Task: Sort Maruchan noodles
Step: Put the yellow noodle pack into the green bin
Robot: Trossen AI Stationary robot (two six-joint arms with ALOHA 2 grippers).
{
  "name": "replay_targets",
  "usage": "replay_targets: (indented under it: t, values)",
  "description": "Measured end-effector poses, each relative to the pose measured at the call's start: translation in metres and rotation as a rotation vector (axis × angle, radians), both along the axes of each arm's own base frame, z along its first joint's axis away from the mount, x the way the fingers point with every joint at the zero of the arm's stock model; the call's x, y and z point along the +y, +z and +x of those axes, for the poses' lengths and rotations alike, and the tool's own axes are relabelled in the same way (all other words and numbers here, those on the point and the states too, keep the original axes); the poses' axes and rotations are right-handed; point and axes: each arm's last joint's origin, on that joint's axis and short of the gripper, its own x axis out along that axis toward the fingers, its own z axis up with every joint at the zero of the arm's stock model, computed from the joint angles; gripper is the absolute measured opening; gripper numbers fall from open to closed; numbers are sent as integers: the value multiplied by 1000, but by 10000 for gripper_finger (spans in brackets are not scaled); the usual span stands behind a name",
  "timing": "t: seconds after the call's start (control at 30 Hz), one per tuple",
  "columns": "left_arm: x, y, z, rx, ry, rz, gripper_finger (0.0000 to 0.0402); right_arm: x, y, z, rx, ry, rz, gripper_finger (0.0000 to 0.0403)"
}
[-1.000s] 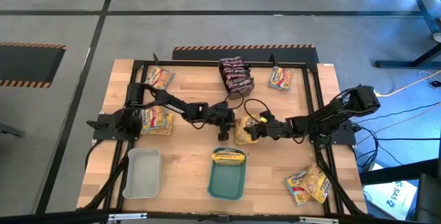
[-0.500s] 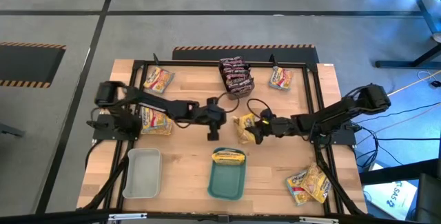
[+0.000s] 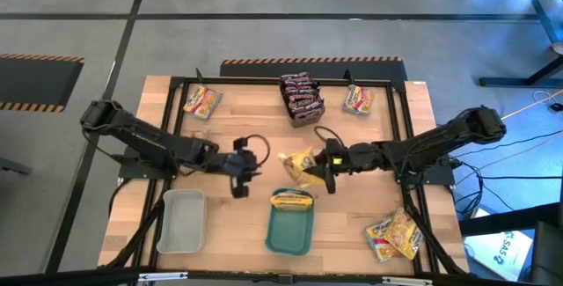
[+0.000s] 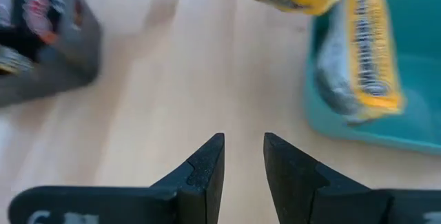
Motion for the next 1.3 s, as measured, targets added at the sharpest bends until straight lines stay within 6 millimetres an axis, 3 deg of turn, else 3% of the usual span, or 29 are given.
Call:
replay_targets:
  t: [0.2,0.57,0.83,1.1,1.3]
  values:
    - [-20,-22,-20,-10,-14,-76,96,21,38,17,56,88,-124,108]
    - [-28,-26,-22,-7,-18,-106,96,77,70,55,250,283,-232,109]
    - [-28,-26,-22,-3,-25,-102,96,107,63,84,453,380,-271,109]
    - [-28,-26,-22,-3,-27,-104,96,121,35,111,700,437,-281,110]
    - [-28,-25,-22,-7,-27,-101,96,123,6,118,821,416,-336,110]
